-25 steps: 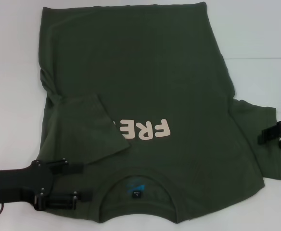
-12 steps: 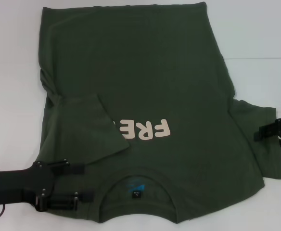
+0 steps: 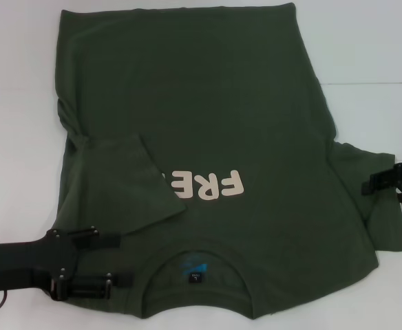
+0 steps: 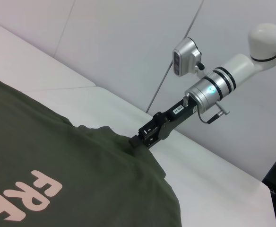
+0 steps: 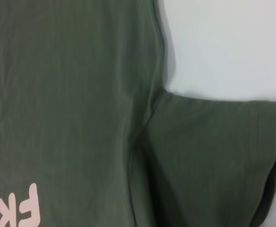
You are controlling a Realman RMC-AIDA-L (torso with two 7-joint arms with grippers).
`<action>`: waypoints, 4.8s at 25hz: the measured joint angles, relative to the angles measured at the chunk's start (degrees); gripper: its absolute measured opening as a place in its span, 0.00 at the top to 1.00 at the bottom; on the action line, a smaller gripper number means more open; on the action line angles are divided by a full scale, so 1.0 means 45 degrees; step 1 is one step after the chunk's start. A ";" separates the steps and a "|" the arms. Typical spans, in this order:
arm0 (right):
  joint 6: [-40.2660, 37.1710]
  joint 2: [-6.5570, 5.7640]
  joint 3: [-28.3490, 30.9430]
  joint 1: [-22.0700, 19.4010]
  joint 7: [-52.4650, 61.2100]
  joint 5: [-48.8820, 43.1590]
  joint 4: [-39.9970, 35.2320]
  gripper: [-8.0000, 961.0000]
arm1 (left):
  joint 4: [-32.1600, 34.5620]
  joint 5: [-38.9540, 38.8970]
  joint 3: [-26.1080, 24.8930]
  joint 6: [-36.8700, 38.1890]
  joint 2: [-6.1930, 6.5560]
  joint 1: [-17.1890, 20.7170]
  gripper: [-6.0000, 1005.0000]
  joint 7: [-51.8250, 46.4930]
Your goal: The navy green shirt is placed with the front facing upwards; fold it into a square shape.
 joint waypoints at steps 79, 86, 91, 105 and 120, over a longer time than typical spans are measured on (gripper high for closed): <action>-0.0599 -0.0267 -0.2079 0.2205 -0.1301 0.3185 -0.0315 0.95 | -0.0135 -0.0038 -0.0118 -0.0057 0.0143 -0.0651 0.09 -0.0880; 0.0291 0.0085 -0.2983 0.2506 -0.1259 0.3185 0.0066 0.95 | -0.0135 -0.0038 -0.0117 -0.0050 0.0107 -0.0659 0.09 -0.0896; 0.0550 0.0276 -0.3260 0.2424 -0.1269 0.3185 0.0070 0.95 | -0.0151 -0.0038 -0.0089 -0.0041 0.0083 -0.0664 0.09 -0.0920; 0.0865 0.0307 -0.2961 0.2308 -0.1290 0.3279 0.0084 0.73 | -0.0155 -0.0038 -0.0100 0.0006 0.0057 -0.0673 0.09 -0.1057; -0.3230 -0.0168 0.0092 -0.0875 -0.3252 0.6015 -0.1517 0.24 | 0.0069 -0.0605 -0.0642 0.0210 0.0541 -0.0702 0.09 -0.4625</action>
